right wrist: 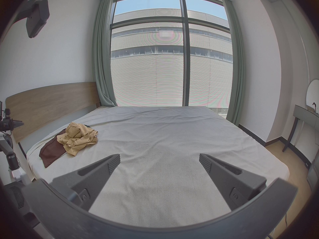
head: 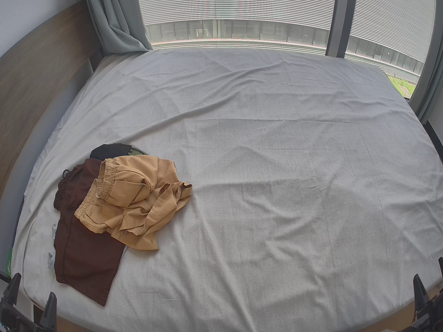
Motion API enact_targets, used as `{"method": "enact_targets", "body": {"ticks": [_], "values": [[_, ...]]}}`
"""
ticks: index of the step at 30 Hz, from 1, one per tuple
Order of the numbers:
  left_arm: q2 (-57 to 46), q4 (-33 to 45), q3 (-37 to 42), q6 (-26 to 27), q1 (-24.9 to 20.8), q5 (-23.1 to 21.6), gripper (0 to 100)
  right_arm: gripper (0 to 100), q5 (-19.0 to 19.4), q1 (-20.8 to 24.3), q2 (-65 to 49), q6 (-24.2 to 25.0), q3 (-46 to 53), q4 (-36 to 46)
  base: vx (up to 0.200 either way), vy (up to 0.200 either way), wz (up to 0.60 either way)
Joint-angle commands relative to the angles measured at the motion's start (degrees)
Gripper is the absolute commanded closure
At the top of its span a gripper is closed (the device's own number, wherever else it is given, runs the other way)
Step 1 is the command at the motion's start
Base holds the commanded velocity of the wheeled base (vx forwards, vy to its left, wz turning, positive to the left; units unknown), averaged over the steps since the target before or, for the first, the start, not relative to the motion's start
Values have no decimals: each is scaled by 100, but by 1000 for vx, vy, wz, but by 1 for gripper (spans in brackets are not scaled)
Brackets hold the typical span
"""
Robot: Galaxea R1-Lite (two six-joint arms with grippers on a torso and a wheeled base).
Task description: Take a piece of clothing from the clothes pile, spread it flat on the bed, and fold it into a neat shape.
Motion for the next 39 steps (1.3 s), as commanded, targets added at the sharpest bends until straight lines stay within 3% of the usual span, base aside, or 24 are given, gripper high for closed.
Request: {"method": "enact_targets", "body": {"ticks": [1, 11, 14, 17, 39], "values": [[-93, -8, 92, -5, 4, -2, 0, 0, 4, 0, -84, -6, 101, -1, 0, 0, 0], [-93, -114, 57, -76, 4, -2, 0, 0, -4, -8, -84, 3, 101, -1, 0, 0, 0], [74, -790, -549, -181, 30, -37, 0, 0, -13, 0, -84, 3, 101, -1, 0, 0, 0], [514, -817, -874, -199, 57, -98, 0, 0, -13, -8, -84, 3, 101, -1, 0, 0, 0], [1586, -869, -830, -427, -392, -116, 0, 0, 4, 0, -84, 11, 101, -1, 0, 0, 0]]}}
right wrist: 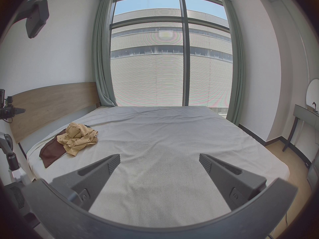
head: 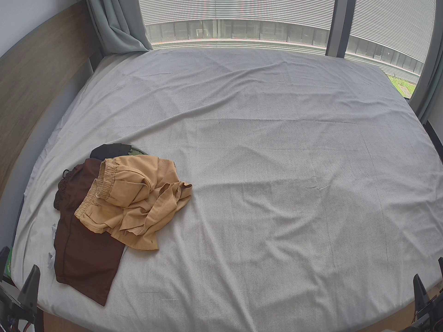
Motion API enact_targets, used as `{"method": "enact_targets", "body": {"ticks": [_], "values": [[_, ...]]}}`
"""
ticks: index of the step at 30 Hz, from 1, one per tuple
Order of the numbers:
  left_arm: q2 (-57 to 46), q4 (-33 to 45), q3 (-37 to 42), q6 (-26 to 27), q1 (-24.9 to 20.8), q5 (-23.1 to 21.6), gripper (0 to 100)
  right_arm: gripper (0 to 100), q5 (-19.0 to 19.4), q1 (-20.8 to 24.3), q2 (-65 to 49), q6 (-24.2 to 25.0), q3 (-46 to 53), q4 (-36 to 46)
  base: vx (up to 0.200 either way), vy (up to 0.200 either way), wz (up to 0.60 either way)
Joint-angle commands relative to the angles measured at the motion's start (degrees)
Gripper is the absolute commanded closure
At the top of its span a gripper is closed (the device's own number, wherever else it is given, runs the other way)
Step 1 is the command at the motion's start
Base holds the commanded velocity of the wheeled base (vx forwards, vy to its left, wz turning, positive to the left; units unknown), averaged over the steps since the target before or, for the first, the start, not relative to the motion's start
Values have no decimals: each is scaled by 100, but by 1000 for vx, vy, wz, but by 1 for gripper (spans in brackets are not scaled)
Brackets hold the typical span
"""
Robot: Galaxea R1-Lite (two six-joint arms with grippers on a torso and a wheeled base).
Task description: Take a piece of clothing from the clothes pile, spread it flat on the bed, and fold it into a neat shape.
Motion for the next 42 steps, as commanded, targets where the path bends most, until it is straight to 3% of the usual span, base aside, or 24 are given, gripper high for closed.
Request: {"method": "enact_targets", "body": {"ticks": [1, 14, 20, 26, 36, 42], "values": [[363, -28, -221, -116, -141, -9, 0, 0, 8, -2, -84, -4, 101, -5, 0, 0, 0], [1066, -221, -318, -160, -238, -9, 0, 0, 8, 7, -84, -4, 101, -5, 0, 0, 0], [1312, -221, -476, -186, -484, -351, 0, 0, 8, -2, -84, -4, 101, 4, 0, 0, 0], [1611, -239, -661, -186, -493, -386, 0, 0, 8, 7, -84, -4, 101, 4, 0, 0, 0], [2385, -1100, -722, -195, -449, -316, 0, 0, 8, 7, -84, -4, 101, 4, 0, 0, 0], [2868, -1127, -1249, -793, -475, -439, 0, 0, 8, 7, -84, -13, 101, 4, 0, 0, 0]]}}
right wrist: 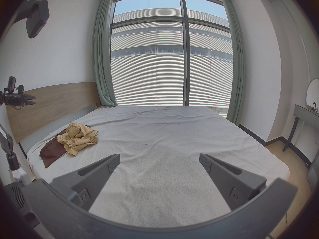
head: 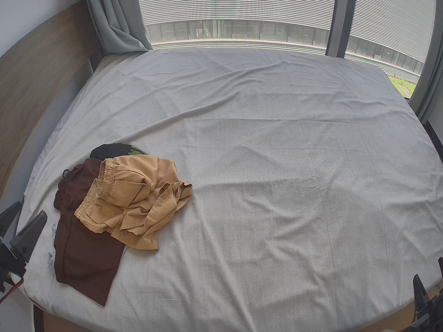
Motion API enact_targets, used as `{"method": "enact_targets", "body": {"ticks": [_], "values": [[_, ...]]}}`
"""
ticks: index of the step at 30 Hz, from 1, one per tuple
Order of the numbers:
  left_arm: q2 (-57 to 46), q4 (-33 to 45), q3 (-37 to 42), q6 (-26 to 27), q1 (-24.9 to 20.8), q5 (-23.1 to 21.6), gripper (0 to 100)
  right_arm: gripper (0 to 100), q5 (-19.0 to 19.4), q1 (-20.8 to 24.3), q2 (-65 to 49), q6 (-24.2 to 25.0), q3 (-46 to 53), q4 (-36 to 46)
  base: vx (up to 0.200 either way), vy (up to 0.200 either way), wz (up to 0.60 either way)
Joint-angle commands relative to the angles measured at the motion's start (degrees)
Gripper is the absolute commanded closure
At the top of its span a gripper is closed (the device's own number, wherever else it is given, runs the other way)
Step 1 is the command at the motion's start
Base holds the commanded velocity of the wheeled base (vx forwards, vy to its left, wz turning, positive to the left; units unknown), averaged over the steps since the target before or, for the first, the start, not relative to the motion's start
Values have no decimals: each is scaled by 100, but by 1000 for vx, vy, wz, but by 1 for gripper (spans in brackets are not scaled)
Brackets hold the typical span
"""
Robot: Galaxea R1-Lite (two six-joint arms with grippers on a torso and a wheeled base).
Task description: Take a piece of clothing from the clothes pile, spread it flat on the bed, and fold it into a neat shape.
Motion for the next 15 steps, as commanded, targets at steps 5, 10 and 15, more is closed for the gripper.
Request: {"method": "enact_targets", "body": {"ticks": [5, 10, 15], "values": [[945, -54, -393, -225, 27, -307, 0, 0, 2, 1, -84, -2, 101, -5, 0, 0, 0], [1200, -72, -420, -322, 53, -466, 0, 0, 2, 1, -84, -2, 101, 4, 0, 0, 0], [1393, -107, -560, -445, 159, -1010, 0, 0, 11, 1, -84, -11, 101, -5, 0, 0, 0]]}}
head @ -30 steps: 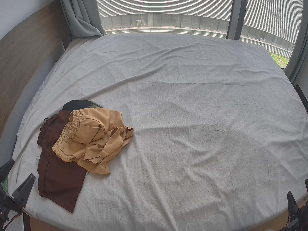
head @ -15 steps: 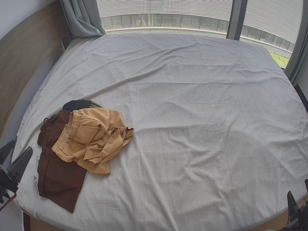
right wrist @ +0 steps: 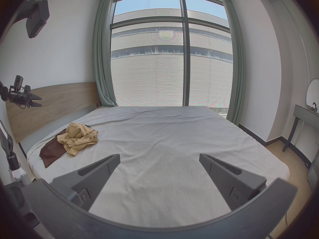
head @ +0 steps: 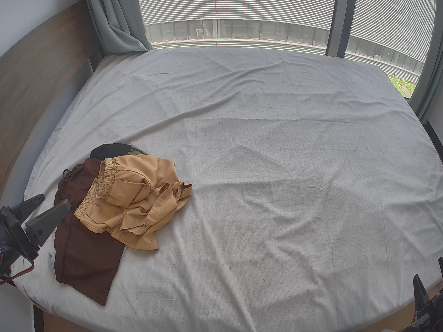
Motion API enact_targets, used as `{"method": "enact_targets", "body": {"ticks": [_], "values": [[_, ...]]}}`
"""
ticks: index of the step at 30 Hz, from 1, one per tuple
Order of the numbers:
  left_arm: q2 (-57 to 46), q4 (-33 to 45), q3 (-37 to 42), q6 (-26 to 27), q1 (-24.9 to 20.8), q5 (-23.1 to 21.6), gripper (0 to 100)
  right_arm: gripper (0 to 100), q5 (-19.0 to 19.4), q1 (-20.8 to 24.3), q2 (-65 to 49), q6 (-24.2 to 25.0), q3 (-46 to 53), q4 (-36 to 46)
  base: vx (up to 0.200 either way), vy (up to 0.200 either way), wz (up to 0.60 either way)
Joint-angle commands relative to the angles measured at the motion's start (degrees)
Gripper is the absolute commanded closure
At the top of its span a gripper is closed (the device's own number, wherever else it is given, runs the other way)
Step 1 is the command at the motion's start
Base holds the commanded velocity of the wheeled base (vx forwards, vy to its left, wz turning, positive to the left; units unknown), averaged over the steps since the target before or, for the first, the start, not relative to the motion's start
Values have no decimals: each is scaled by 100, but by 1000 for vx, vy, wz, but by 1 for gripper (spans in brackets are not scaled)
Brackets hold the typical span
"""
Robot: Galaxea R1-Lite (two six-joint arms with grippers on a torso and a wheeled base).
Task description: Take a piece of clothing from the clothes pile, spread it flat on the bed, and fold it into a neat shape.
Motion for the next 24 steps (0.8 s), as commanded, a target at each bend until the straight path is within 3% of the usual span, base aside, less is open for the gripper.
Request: {"method": "enact_targets", "body": {"ticks": [1, 12, 24], "values": [[320, -43, -135, -43, 127, -344, 0, 0, 2, 1, -84, -6, 101, -2, 0, 0, 0], [1182, -842, -170, 19, 1032, -1452, 0, 0, 2, 1, -84, -6, 101, -2, 0, 0, 0], [1806, -1220, -196, 1, 1217, -1715, 0, 0, 2, 1, -84, -6, 101, -2, 0, 0, 0]]}}
